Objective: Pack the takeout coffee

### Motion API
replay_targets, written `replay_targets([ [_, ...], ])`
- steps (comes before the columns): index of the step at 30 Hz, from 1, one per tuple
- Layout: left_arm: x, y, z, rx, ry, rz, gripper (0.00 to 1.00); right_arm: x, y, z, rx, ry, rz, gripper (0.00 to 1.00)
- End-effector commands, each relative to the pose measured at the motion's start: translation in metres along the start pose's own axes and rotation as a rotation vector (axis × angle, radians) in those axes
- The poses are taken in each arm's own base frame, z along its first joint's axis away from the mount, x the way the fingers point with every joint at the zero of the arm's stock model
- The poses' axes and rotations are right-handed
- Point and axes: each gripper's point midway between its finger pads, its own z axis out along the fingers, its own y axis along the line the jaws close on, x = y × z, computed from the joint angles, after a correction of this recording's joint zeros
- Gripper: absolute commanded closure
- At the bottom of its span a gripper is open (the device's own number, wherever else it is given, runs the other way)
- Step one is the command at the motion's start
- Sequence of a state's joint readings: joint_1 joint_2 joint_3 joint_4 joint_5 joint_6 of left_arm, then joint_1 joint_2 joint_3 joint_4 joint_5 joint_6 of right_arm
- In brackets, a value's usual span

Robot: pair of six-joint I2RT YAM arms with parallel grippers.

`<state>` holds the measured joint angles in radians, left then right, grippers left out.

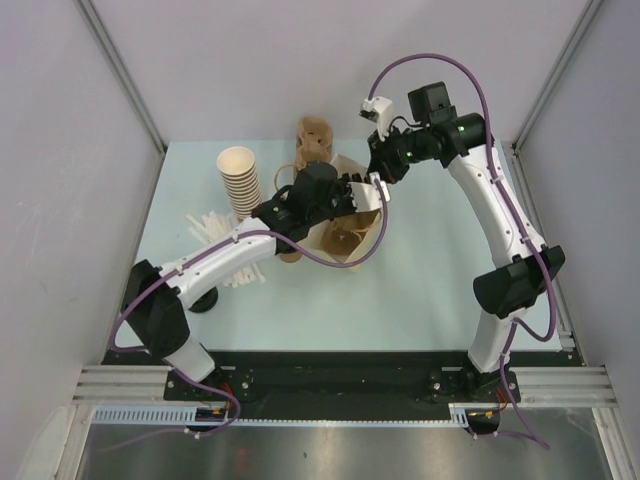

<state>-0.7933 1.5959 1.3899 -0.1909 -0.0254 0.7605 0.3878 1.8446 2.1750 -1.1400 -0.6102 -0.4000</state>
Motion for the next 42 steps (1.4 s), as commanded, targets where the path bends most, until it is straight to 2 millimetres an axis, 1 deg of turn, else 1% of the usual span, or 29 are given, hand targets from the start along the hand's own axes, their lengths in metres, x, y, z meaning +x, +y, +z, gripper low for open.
replay_targets([
  [1, -0.030, 0.024, -0.019, -0.017, -0.077, -0.040, 0.55, -0.008, -0.004, -0.006, -0.014, -0.031, -0.029, 1.00],
  [3, -0.039, 0.032, -0.029, -0.033, -0.099, -0.037, 0.52, -0.006, -0.006, -0.008, -0.011, -0.029, -0.025, 1.00],
  [4, -0.043, 0.035, -0.032, -0.038, -0.109, -0.040, 0.48, -0.006, -0.007, -0.008, -0.011, -0.030, -0.031, 1.00],
  [6, -0.049, 0.039, -0.040, -0.040, -0.117, -0.055, 0.45, -0.005, -0.006, -0.009, -0.014, -0.028, -0.032, 1.00],
  [7, -0.056, 0.045, -0.044, -0.048, -0.131, -0.061, 0.42, -0.003, -0.005, -0.009, -0.018, -0.024, -0.031, 1.00],
  [9, -0.060, 0.049, -0.050, -0.054, -0.139, -0.075, 0.41, -0.001, -0.004, -0.008, -0.024, -0.022, -0.034, 1.00],
  [10, -0.066, 0.055, -0.057, -0.070, -0.153, -0.078, 0.39, -0.001, -0.003, -0.009, -0.026, -0.021, -0.034, 1.00],
  [12, -0.073, 0.060, -0.064, -0.083, -0.176, -0.089, 0.38, 0.003, -0.002, -0.008, -0.036, -0.012, -0.041, 1.00],
  [13, -0.079, 0.065, -0.073, -0.094, -0.196, -0.093, 0.37, 0.006, -0.002, -0.009, -0.037, -0.006, -0.039, 1.00],
  [16, -0.095, 0.069, -0.090, -0.086, -0.252, -0.121, 0.36, 0.010, -0.001, -0.015, -0.039, -0.005, -0.030, 1.00],
  [17, -0.100, 0.071, -0.100, -0.088, -0.271, -0.137, 0.35, 0.008, -0.003, -0.019, -0.030, -0.009, -0.029, 1.00],
  [19, -0.110, 0.073, -0.112, -0.077, -0.300, -0.151, 0.34, 0.009, -0.005, -0.025, -0.020, -0.009, -0.002, 1.00],
  [20, -0.117, 0.077, -0.124, -0.083, -0.326, -0.164, 0.33, 0.009, -0.003, -0.027, -0.024, -0.006, 0.003, 1.00],
  [21, -0.122, 0.076, -0.130, -0.071, -0.342, -0.170, 0.32, 0.004, -0.003, -0.033, -0.011, -0.016, -0.011, 1.00],
  [23, -0.131, 0.076, -0.144, -0.054, -0.375, -0.197, 0.31, 0.003, -0.001, -0.037, -0.002, -0.011, 0.007, 1.00],
  [24, -0.139, 0.080, -0.156, -0.060, -0.402, -0.202, 0.31, 0.006, 0.001, -0.037, -0.008, -0.003, 0.021, 1.00],
  [25, -0.143, 0.080, -0.161, -0.052, -0.416, -0.206, 0.31, 0.009, 0.003, -0.037, -0.018, 0.010, 0.050, 1.00],
  [26, -0.146, 0.078, -0.166, -0.045, -0.428, -0.225, 0.31, 0.012, 0.000, -0.038, -0.018, 0.014, 0.073, 1.00],
  [27, -0.150, 0.080, -0.174, -0.046, -0.440, -0.232, 0.31, 0.015, -0.006, -0.036, -0.019, 0.021, 0.106, 1.00],
  [28, -0.156, 0.083, -0.181, -0.044, -0.460, -0.239, 0.30, 0.014, -0.011, -0.039, -0.017, 0.010, 0.138, 1.00],
  [29, -0.154, 0.080, -0.183, -0.030, -0.446, -0.266, 0.30, 0.017, -0.020, -0.043, -0.026, -0.007, 0.237, 1.00],
  [30, -0.153, 0.081, -0.185, -0.031, -0.438, -0.284, 0.31, 0.020, -0.023, -0.044, -0.039, -0.008, 0.289, 1.00],
  [31, -0.155, 0.084, -0.190, -0.035, -0.435, -0.303, 0.31, 0.030, -0.026, -0.040, -0.058, 0.008, 0.347, 1.00],
  [33, -0.144, 0.075, -0.189, -0.008, -0.384, -0.340, 0.31, 0.043, -0.036, -0.044, -0.040, 0.007, 0.410, 1.00],
  [34, -0.137, 0.070, -0.189, -0.001, -0.363, -0.353, 0.31, 0.043, -0.036, -0.048, -0.033, -0.010, 0.416, 1.00],
  [35, -0.130, 0.067, -0.188, -0.008, -0.337, -0.381, 0.31, 0.054, -0.036, -0.044, -0.045, 0.011, 0.455, 1.00],
  [38, -0.108, 0.050, -0.177, 0.025, -0.255, -0.451, 0.30, 0.060, -0.036, -0.047, -0.027, 0.016, 0.450, 1.00],
  [39, -0.102, 0.045, -0.172, 0.034, -0.229, -0.474, 0.29, 0.061, -0.039, -0.046, -0.013, 0.010, 0.463, 1.00],
  [42, -0.085, 0.040, -0.158, 0.053, -0.161, -0.532, 0.25, 0.067, -0.033, -0.046, -0.019, 0.009, 0.476, 1.00],
])
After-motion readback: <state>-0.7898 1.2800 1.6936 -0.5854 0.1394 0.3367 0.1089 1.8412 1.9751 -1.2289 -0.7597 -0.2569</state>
